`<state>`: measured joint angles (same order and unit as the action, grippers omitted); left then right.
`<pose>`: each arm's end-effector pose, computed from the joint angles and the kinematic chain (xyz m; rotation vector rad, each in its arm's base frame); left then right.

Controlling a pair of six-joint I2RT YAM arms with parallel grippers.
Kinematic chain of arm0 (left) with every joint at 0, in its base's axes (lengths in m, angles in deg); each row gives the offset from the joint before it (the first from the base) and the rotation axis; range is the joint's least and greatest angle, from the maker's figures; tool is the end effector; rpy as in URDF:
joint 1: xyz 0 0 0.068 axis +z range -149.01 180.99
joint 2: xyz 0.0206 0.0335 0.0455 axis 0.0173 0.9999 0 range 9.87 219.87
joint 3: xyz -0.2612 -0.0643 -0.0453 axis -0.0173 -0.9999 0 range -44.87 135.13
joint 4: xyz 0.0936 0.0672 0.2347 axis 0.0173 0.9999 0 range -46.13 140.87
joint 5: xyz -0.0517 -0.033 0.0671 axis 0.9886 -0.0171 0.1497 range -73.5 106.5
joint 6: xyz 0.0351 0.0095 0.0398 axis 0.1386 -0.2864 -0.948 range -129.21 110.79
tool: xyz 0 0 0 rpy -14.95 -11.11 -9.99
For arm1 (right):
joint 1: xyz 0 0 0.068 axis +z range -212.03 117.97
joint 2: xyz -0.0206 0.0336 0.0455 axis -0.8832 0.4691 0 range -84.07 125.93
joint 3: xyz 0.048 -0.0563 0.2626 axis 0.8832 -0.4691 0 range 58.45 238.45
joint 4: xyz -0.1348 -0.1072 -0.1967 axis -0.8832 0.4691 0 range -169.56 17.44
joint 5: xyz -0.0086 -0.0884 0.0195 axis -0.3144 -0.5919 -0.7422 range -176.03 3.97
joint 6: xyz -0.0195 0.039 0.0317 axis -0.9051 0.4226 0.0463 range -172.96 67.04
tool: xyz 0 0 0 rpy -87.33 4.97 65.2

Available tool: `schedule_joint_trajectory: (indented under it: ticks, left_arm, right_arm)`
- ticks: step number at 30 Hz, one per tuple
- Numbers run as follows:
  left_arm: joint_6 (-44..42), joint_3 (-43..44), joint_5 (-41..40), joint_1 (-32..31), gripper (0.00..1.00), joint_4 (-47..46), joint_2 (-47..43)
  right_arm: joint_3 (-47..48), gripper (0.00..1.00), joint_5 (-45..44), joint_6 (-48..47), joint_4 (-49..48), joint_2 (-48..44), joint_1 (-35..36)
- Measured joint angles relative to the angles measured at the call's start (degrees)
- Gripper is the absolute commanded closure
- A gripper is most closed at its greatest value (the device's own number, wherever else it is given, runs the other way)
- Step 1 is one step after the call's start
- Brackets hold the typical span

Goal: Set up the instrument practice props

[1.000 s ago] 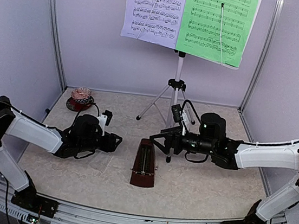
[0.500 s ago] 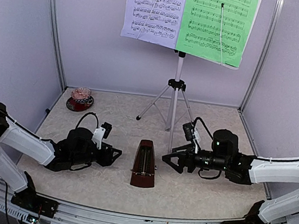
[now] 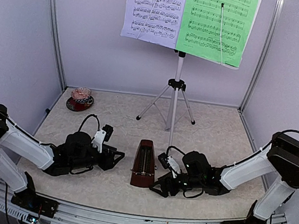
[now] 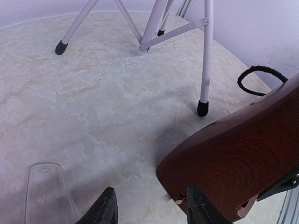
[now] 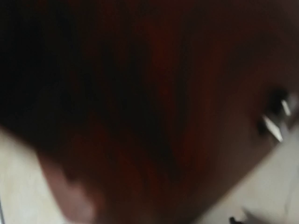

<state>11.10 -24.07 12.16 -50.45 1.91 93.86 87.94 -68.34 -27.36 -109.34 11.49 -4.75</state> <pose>0.1632 -0.2004 0.1448 0.4907 1.9560 -0.7466 0.1460 0.2473 0.1128 -0.8397 2.2647 1.0877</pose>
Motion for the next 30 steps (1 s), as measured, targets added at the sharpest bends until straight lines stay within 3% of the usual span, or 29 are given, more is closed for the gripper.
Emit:
schedule_joint_trajectory:
  ticks: [11, 20, 30]
  left_arm:
    - [0.2, 0.0, -0.8, -0.1, 0.51, -0.7, 0.4]
    - [0.0, 0.0, -2.1, -0.1, 0.50, -1.1, 0.1]
    - [-2.6, 0.3, -2.6, 1.2, 0.46, -1.1, -2.0]
  right_arm:
    - [8.7, 0.37, -5.2, -0.8, 0.3, 7.0, 0.0]
    - [12.2, 0.16, -5.9, -2.8, 1.4, 7.2, -1.2]
    - [11.9, 0.04, -7.8, -2.7, 3.7, -4.3, -0.5]
